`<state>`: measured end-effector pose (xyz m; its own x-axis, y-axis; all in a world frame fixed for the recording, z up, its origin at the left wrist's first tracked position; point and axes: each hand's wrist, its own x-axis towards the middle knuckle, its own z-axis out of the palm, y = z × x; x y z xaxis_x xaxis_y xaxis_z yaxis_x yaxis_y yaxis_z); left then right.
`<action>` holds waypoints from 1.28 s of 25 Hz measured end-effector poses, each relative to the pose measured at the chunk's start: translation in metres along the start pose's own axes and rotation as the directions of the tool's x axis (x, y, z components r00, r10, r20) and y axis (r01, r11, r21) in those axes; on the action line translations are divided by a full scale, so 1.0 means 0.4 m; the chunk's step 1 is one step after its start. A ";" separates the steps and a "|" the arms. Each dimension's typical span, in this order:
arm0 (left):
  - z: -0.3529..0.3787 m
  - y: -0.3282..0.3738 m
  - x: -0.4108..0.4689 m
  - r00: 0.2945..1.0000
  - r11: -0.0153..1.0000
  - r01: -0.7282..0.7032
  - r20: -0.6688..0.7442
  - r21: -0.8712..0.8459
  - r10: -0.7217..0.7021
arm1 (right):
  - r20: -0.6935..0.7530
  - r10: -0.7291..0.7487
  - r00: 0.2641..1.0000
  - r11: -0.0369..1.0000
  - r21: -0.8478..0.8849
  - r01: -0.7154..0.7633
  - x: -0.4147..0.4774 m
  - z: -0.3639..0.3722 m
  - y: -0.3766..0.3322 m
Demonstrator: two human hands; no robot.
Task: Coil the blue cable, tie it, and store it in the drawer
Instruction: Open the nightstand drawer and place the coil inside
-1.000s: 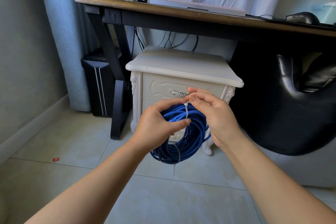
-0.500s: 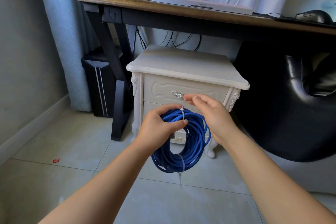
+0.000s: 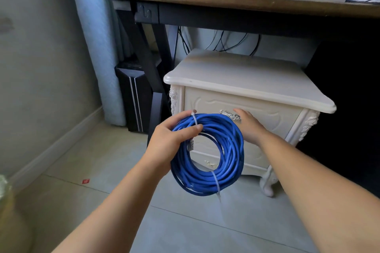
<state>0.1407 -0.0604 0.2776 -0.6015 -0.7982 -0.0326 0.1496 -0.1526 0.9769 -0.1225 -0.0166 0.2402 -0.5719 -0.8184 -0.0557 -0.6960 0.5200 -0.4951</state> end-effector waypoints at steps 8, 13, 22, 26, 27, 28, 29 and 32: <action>0.008 0.009 0.006 1.000 0.974 0.026 0.023 -0.225 -0.022 | 0.144 -0.056 0.988 0.996 0.073 0.046 -0.120 -0.058 -0.042; 0.037 0.015 0.005 0.991 0.919 0.092 0.128 -0.384 -0.045 | 0.421 -0.198 0.885 0.696 0.696 -0.176 -0.290 -0.194 -0.117; 0.065 0.072 -0.023 0.966 0.970 0.220 -0.116 -0.099 -0.231 | 0.285 0.253 0.924 0.437 0.819 -0.372 -0.184 -0.263 -0.130; 0.057 0.058 -0.028 0.939 0.918 0.344 -0.082 0.198 -0.335 | 0.333 0.407 0.851 0.450 0.738 -0.503 -0.100 -0.201 -0.082; 0.056 0.048 -0.022 0.937 0.910 0.349 -0.094 0.226 -0.336 | 0.327 0.429 0.842 0.454 0.728 -0.514 -0.084 -0.178 -0.074; 0.056 0.037 -0.018 0.937 0.909 0.348 -0.108 0.229 -0.332 | 0.315 0.453 0.834 0.446 0.730 -0.518 -0.072 -0.155 -0.067; 0.058 0.029 -0.015 0.938 0.914 0.344 -0.124 0.217 -0.324 | 0.294 0.469 0.833 0.447 0.734 -0.512 -0.067 -0.135 -0.062; 0.067 0.014 -0.003 0.945 0.929 0.321 -0.137 0.187 -0.299 | 0.225 0.463 0.857 0.543 0.692 -0.475 -0.044 -0.109 -0.042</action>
<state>0.1214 -0.0447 0.2888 -0.5055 -0.7881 -0.3513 -0.2010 -0.2884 0.9362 -0.1197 0.0000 0.2873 -0.7151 -0.5158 -0.4717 0.1941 0.5019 -0.8429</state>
